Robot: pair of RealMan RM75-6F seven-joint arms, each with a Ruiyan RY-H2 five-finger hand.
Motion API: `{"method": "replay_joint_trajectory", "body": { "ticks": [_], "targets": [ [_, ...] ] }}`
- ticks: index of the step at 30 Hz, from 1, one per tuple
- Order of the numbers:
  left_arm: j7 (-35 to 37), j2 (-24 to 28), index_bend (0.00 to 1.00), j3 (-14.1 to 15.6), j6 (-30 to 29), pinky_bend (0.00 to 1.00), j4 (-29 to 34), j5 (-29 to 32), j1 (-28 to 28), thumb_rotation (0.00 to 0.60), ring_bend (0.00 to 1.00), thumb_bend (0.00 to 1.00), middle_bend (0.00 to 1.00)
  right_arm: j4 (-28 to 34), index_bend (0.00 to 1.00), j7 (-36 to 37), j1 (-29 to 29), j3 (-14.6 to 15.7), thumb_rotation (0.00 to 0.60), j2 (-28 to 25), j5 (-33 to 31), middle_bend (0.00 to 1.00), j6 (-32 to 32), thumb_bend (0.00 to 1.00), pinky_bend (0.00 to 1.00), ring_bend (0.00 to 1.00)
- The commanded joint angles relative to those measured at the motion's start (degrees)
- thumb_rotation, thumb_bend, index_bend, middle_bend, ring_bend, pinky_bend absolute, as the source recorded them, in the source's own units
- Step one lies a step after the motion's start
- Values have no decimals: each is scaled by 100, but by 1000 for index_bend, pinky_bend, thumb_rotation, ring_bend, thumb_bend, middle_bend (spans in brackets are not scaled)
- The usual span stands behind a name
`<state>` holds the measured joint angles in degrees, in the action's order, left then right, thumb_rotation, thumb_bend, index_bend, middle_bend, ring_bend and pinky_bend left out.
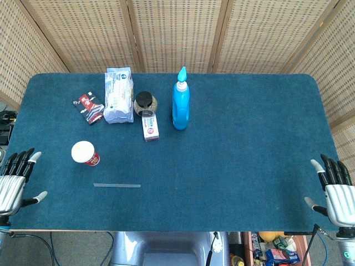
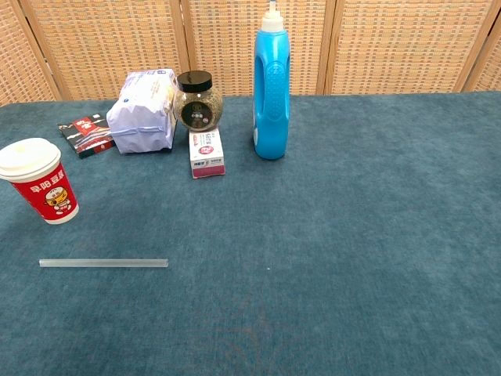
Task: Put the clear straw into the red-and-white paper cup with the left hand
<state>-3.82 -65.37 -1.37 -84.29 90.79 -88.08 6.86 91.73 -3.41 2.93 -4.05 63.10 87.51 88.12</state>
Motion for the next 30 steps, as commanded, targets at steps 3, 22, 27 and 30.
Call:
{"method": "replay_joint_trajectory", "body": {
  "ticks": [3, 22, 27, 30],
  "targets": [
    [-11, -8, 0, 2, 10, 0, -5, 4, 4, 600, 0, 75, 0, 0, 0, 7, -1, -2, 600, -5, -2, 0, 0, 0, 0, 0],
    [-497, 100, 0, -174, 1380, 0, 908, -577, 1204, 600, 0, 76, 0, -11, 0, -44, 38, -34, 600, 22, -105, 0, -101, 0, 0, 0],
    [-944, -93, 46, -398, 2087, 0, 1230, -290, 1723, 600, 0, 77, 0, -59, 0, -76, 60, -42, 600, 52, -176, 0, -178, 0, 0, 0],
    [-1134, -302, 185, -506, 2485, 0, 1301, -20, 2004, 600, 0, 76, 0, -83, 0, -61, 70, -63, 600, 60, -238, 0, -215, 0, 0, 0]
  ]
}}
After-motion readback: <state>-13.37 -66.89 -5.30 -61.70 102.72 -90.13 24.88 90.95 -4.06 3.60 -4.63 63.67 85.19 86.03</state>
